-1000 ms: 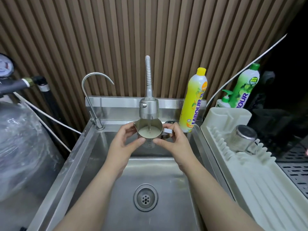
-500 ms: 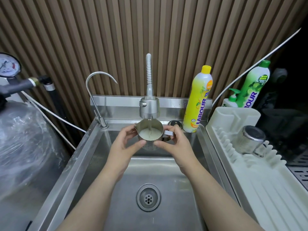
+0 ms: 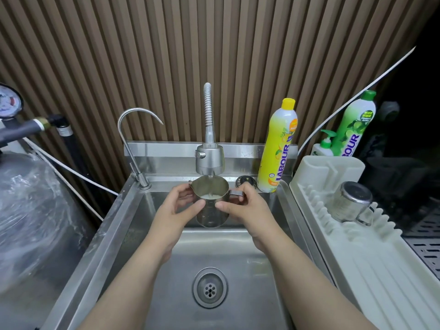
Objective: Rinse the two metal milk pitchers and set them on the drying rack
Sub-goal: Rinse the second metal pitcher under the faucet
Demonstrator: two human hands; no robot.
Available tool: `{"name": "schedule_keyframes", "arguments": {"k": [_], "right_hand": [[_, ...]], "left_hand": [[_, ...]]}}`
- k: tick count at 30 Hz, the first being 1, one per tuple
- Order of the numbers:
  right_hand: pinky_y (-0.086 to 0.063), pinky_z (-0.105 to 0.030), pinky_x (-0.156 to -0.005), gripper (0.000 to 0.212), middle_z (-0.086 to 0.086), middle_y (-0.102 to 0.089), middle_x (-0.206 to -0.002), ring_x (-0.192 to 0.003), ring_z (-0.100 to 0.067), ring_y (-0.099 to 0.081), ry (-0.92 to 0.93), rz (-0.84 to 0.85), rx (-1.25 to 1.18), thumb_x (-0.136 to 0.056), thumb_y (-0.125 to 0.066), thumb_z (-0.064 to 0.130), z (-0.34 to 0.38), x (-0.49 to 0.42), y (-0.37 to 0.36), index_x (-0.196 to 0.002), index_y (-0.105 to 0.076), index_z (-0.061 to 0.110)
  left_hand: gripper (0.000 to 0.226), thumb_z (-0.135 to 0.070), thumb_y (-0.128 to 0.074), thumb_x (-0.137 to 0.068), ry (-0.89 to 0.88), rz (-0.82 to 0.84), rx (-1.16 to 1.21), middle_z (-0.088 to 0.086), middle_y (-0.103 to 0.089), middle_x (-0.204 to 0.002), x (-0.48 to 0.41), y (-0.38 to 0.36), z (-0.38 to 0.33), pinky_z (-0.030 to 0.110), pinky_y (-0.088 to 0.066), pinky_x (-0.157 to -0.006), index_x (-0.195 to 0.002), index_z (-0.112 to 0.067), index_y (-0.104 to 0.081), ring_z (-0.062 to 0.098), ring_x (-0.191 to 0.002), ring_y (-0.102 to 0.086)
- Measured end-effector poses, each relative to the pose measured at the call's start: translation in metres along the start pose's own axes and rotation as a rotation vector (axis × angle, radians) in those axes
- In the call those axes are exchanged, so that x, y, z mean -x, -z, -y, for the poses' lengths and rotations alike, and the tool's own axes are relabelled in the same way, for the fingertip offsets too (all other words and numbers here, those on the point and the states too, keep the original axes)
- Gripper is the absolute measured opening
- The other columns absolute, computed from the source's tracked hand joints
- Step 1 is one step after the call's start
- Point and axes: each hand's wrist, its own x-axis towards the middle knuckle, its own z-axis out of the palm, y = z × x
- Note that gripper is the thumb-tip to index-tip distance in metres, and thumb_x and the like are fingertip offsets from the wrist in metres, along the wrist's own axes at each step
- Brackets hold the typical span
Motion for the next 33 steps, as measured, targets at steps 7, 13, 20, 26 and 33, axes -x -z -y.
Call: {"name": "schedule_keyframes", "arguments": {"k": [7,13,20,26,33], "right_hand": [[-0.040,-0.021,-0.055,0.041,0.015,-0.057,-0.059,-0.061,-0.010,-0.049,0.024,-0.028,-0.026,-0.064,-0.083,0.015,0.016,-0.005,-0.002,-0.056,-0.046,0.031],[-0.041,-0.024,-0.056,0.044,0.009,-0.055,-0.063,-0.064,-0.013,-0.048,0.030,-0.045,-0.023,-0.063,-0.084,0.016,0.019,-0.007,-0.003,-0.056,-0.043,0.030],[-0.041,-0.024,-0.059,0.041,0.015,-0.058,-0.061,-0.066,-0.012,-0.050,0.038,-0.033,-0.030,-0.063,-0.083,0.018,0.014,-0.008,-0.002,-0.058,-0.045,0.030],[-0.041,-0.026,-0.063,0.038,0.016,-0.061,-0.062,-0.069,-0.012,-0.052,0.030,-0.024,-0.036,-0.063,-0.083,0.019,0.008,-0.008,0.002,-0.058,-0.049,0.035],[-0.044,-0.027,-0.064,0.034,0.018,-0.062,-0.061,-0.070,-0.012,-0.054,0.026,-0.027,-0.031,-0.066,-0.082,0.017,0.001,-0.006,0.006,-0.071,-0.049,0.022]], "left_hand": [[0.039,-0.030,-0.074,-0.066,-0.012,0.006,0.017,-0.011,-0.068,-0.109,-0.007,0.001,-0.013,0.046,-0.046,-0.102,-0.103,-0.040,-0.063,0.011,-0.108,-0.063],[0.038,-0.019,-0.074,-0.077,-0.007,0.009,0.035,-0.008,-0.066,-0.113,-0.008,0.003,-0.016,0.046,-0.045,-0.103,-0.109,-0.033,-0.061,0.014,-0.112,-0.061],[0.034,-0.019,-0.073,-0.077,-0.001,0.010,0.031,-0.013,-0.067,-0.107,-0.008,0.001,-0.015,0.046,-0.045,-0.103,-0.105,-0.036,-0.062,0.012,-0.110,-0.062],[0.041,-0.029,-0.075,-0.068,0.002,0.026,0.030,-0.014,-0.068,-0.110,-0.009,0.000,-0.011,0.044,-0.046,-0.101,-0.107,-0.036,-0.063,0.012,-0.113,-0.061],[0.033,-0.014,-0.069,-0.080,0.031,0.054,0.080,-0.010,-0.068,-0.112,-0.008,-0.001,-0.010,0.030,-0.050,-0.088,-0.107,-0.031,-0.063,0.014,-0.112,-0.063]]}}
